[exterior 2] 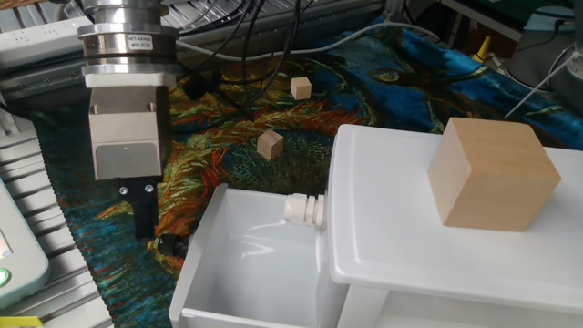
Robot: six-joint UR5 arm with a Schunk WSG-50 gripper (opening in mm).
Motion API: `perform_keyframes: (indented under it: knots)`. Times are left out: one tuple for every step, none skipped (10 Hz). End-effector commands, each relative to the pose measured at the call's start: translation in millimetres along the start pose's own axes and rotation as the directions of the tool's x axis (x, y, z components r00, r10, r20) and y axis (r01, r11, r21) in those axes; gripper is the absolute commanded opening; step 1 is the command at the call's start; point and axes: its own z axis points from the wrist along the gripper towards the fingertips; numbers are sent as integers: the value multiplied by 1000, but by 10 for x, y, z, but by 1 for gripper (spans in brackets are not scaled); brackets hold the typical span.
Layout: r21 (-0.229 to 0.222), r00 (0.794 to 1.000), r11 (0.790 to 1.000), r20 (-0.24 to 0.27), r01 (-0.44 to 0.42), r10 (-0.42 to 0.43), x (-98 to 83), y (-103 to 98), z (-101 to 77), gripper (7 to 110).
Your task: Grasp the handle and close the drawer
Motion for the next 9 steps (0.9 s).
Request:
perform_keyframes:
  knots:
    - [-41, 998, 998, 12, -57, 57, -44, 80, -14, 44]
    - [-89, 994, 991, 9, -104, 105, -56, 199, -22, 44]
    - [-107, 990, 985, 11, -138, 140, -74, 240, -27, 44]
    - [-121, 987, 980, 1, -161, 162, -60, 278, -31, 44]
    - [-133, 980, 971, -15, -198, 197, -40, 312, -35, 44]
    - [-146, 972, 961, -30, -234, 232, -22, 352, -40, 44]
    - [-145, 966, 955, -39, -258, 255, -9, 354, -40, 44]
    - [-138, 965, 956, -42, -261, 257, 2, 339, -38, 44]
    - [-134, 965, 956, -41, -261, 258, 3, 331, -37, 44]
